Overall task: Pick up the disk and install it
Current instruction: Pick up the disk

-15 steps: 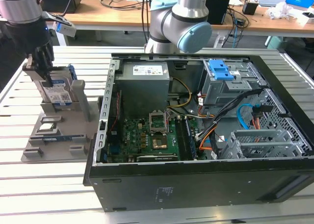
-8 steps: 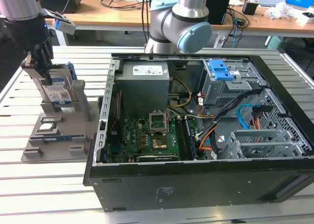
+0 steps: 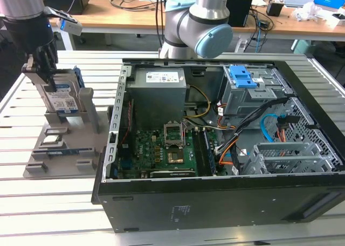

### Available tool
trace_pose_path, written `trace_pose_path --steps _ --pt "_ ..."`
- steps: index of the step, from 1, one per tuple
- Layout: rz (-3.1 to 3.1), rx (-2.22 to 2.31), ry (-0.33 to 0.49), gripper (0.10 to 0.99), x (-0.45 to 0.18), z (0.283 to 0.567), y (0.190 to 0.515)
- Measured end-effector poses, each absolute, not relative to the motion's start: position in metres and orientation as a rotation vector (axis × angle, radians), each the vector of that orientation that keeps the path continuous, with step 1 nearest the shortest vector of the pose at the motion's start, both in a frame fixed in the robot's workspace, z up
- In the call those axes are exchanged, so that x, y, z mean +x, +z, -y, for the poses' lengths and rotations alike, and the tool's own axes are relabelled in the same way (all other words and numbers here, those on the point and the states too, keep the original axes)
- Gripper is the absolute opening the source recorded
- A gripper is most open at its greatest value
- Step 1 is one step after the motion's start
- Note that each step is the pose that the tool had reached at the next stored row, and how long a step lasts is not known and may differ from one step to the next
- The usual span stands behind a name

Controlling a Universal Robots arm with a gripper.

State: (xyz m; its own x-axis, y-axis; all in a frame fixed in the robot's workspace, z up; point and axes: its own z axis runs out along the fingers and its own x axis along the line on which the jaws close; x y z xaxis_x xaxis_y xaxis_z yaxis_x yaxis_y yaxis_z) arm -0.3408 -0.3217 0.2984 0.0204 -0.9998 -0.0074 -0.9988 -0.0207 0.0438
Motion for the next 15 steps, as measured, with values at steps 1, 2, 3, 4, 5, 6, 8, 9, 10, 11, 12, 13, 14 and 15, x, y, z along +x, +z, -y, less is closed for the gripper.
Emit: trace_pose_path --steps 1,2,3,4,5,6,8,9,10,11,12,13,14,15 --pt "2.18 2.225 -0.056 0.365 -0.341 0.322 0.299" --pt "2.18 2.225 -0.056 0.365 -0.341 0.322 0.3" --pt "2.18 2.225 -0.056 0.365 -0.341 0.322 0.3" --pt "2.18 2.225 -0.056 0.365 -0.341 0.322 0.301" --pt "2.18 2.225 -0.056 0.365 -0.341 0.322 0.303" --pt "2.18 2.225 -0.056 0.365 -0.341 0.322 0.304" --pt "2.18 2.225 -0.056 0.365 -0.341 0.322 0.308" --pt "2.18 2.225 -0.056 0.365 -0.341 0.322 0.311" --pt "2.18 2.225 -0.056 0.365 -0.341 0.322 0.313" --pt "2.18 2.225 -0.056 0.365 -0.341 0.322 0.315" --pt "2.18 2.225 -0.056 0.365 -0.341 0.322 0.319" --pt "2.18 2.225 -0.056 0.365 -0.341 0.322 0.323" --pt "2.18 2.225 -0.056 0.365 -0.341 0.322 0.326" --pt "2.18 2.225 -0.056 0.365 -0.341 0.322 0.329"
